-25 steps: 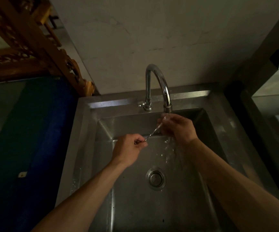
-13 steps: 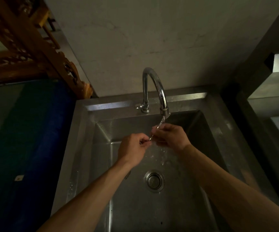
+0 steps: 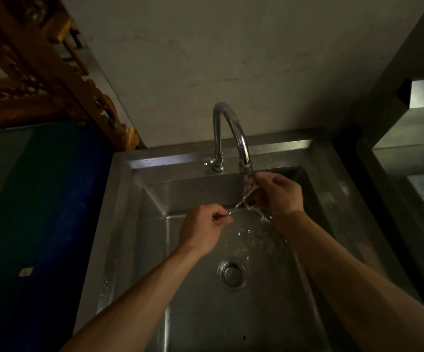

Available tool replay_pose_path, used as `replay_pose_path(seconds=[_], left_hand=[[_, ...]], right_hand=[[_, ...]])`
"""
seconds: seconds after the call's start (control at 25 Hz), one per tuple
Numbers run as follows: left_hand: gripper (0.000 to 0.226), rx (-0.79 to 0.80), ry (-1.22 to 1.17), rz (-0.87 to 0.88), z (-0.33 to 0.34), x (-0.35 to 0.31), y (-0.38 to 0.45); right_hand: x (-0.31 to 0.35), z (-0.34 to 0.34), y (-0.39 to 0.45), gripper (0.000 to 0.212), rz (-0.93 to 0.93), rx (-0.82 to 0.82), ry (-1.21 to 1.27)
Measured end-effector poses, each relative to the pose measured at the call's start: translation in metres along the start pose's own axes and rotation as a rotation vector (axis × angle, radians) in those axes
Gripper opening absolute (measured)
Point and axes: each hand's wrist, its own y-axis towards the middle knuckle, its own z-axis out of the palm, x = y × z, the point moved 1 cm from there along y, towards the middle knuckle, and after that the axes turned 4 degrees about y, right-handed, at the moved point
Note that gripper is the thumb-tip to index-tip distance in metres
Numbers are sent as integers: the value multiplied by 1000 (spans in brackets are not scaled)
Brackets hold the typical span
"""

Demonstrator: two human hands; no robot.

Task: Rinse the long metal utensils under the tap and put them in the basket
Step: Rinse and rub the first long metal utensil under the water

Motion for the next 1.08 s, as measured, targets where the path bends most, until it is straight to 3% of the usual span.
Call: replay_pose_path(seconds=[0.12,0.16,0.32,0.48,0.6,0.76,0.96,1.08], left_hand=[[4,-49,11,-14,-1,-3,2],[5,-43,36,-9,-2,-5,1],[7,-16,107,-32,-6,-7,-4],[8,-56,106,-63,-6,-7,-8],[7,-37,122,-53,-5,-7,-14],[8,-46,130,-94,-8,-1,-11],[8,-32,162,-38,-10,-4,-14],[9,-33,266,18,-16,-3,-10]], right_hand=[[-18,14,-26,4,41,227,-126],[-19,15,-29,2,66,230,-105],[-8,4,-11,14,32,-78,57],[-24,24,-24,6,53,104,-34],[-21,19,-16,10,38,-109,88],[-36,29,-25,6,111,86,18],[-13,18,-9,13,64,-120,170],[-20,15,-8,14,-43,-118,-39]])
